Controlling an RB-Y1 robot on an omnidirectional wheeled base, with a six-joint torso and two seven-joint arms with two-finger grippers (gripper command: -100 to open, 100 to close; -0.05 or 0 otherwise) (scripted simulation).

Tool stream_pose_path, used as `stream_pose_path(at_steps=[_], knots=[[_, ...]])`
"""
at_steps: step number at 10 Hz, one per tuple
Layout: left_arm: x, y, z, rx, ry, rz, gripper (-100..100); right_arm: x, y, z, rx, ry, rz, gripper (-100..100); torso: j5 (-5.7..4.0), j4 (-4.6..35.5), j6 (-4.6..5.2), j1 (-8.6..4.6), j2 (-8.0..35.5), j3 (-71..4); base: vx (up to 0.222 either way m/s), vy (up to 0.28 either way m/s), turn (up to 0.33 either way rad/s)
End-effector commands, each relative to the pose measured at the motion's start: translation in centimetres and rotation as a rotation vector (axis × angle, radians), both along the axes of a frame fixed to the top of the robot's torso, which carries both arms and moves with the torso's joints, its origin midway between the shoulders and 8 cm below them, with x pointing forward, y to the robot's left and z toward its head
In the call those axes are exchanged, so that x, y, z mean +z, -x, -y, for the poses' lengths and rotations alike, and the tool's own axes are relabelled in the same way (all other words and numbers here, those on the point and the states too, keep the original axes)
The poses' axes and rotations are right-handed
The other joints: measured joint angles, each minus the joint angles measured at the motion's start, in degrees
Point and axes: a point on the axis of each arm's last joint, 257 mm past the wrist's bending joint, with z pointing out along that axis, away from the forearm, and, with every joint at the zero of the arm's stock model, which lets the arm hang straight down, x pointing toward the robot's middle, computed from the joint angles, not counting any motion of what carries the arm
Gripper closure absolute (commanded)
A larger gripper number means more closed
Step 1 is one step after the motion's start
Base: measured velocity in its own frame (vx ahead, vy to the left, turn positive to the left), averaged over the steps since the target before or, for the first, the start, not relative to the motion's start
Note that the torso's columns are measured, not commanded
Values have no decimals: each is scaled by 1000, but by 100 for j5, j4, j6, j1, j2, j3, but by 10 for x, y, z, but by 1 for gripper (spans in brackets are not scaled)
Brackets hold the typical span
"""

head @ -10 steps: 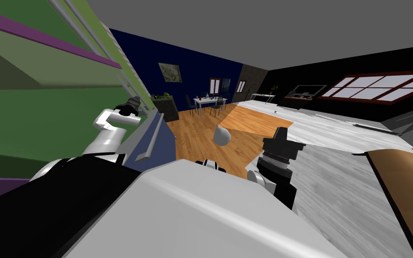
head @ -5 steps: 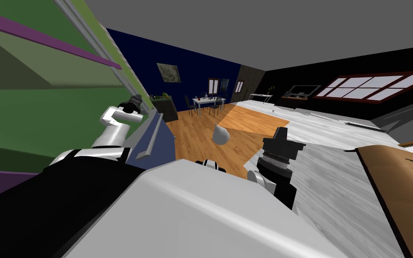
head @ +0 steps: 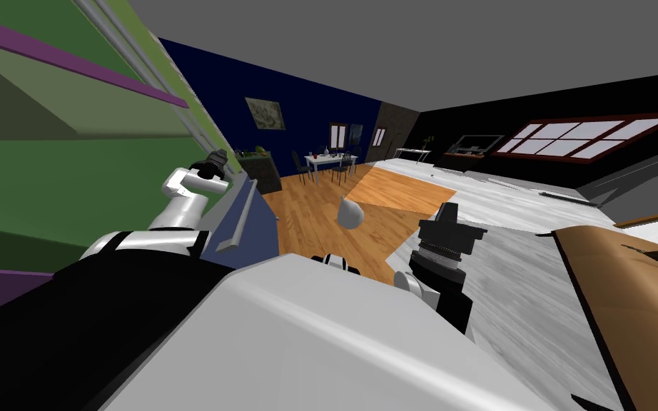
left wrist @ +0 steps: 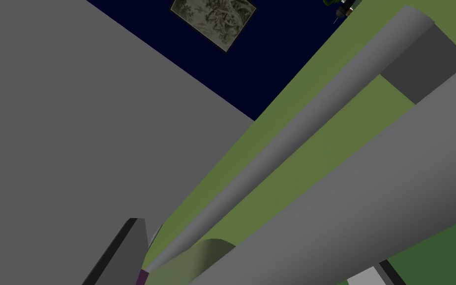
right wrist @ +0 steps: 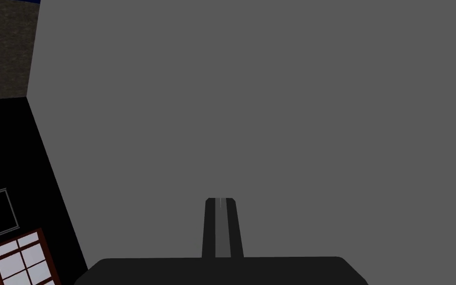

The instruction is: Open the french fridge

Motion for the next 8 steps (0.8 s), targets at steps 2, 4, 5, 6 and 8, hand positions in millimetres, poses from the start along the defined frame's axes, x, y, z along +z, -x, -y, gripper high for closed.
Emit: stream_pose_path(at_steps=[2, 4, 5, 6, 8], knots=[[-12, 7, -24, 48, 51, 7, -100, 0, 0, 0, 0, 0, 0, 0, 7, -9, -1, 13, -25, -18, 5, 2, 0], [3, -4, -20, 30, -17, -16, -100, 0, 0, 0, 0, 0, 0, 0, 5, -5, 0, 9, -12, -10, -33, -14, -49], [2, -8, -25, 32, -1, -5, -100, 0, 0, 0, 0, 0, 0, 0, -1, 1, 5, -7, 13, 5, -98, -49, -111], [1, -5, -34, 52, 27, 12, -100, 0, 0, 0, 0, 0, 0, 0, -3, 5, -1, -10, 18, 11, -43, -31, 2], [14, -11, -35, 46, -36, -14, -100, 0, 0, 0, 0, 0, 0, 0, 7, -7, -3, 14, -20, -13, -40, -28, -47]])
